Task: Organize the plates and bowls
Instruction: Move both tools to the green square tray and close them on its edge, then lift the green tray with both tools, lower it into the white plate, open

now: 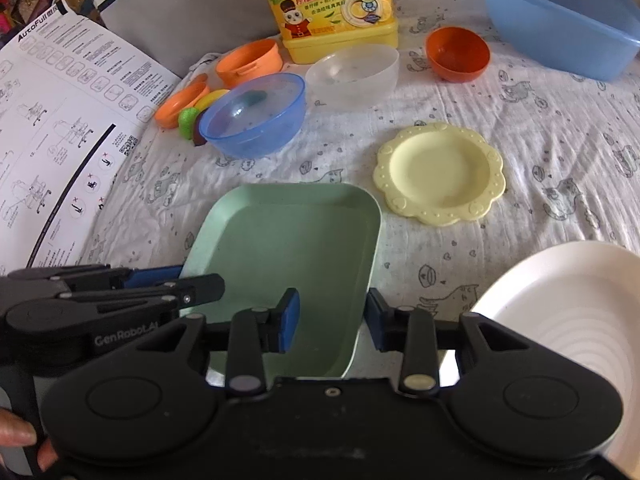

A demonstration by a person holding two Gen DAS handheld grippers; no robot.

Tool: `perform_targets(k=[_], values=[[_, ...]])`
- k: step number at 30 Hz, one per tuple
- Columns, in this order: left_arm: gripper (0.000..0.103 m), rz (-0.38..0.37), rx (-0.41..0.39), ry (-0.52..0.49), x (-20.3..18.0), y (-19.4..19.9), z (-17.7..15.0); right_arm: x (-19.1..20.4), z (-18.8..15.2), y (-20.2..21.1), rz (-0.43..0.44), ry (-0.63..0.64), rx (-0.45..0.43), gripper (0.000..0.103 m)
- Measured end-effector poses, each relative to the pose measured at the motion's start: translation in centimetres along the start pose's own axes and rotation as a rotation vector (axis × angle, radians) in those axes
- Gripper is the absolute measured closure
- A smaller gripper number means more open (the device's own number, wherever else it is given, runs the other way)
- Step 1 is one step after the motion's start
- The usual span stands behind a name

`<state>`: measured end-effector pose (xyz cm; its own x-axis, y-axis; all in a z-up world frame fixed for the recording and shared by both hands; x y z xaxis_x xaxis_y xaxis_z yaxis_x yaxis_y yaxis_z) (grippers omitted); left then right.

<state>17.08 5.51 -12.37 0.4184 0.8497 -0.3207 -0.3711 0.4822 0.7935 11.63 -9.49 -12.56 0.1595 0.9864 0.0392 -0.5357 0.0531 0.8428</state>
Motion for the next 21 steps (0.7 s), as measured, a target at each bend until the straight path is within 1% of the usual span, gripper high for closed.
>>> perform_targets(k=[2,4,5,8,10,15,21], values=[[0.068,0.005,0.000,-0.010,-0.2,-0.3,0.3,-0.1,0.1,-0.1,0.005,-0.001,-0.015,0.067],[0.068,0.008,-0.004,-0.014,-0.4,-0.5,0.3,0.0,0.2,-0.3,0.009,-0.002,-0.027,0.066],[0.068,0.011,-0.005,-0.014,-0.5,-0.5,0.3,0.1,0.4,-0.4,0.011,0.006,-0.030,0.064],[0.071,0.036,-0.012,-0.006,-0.7,-0.3,0.2,0.6,0.7,-0.4,-0.007,0.030,-0.022,0.062],[0.073,0.045,-0.017,0.010,-0.8,0.1,0.0,0.7,0.7,-0.1,0.001,0.022,-0.014,0.062],[0.075,0.048,-0.021,0.049,-1.4,1.7,-0.8,0.5,0.5,1.2,0.018,0.011,-0.015,0.062],[0.075,0.043,-0.027,0.064,-4.0,3.3,-1.3,-0.9,0.4,4.3,0.009,0.009,-0.062,0.062]])
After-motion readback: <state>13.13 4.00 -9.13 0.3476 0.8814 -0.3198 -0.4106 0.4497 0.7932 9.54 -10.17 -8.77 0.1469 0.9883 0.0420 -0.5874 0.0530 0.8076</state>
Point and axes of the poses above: each gripper's, at about its wrist camera, not at the fingertips, and y roughly against the way its jaws point, x to its left, z to its top, the point moved 7 cm from there along -y, roughly the way its jaws point, and after that the axes turned 15 degrees about -z, right-handed, at the moved point
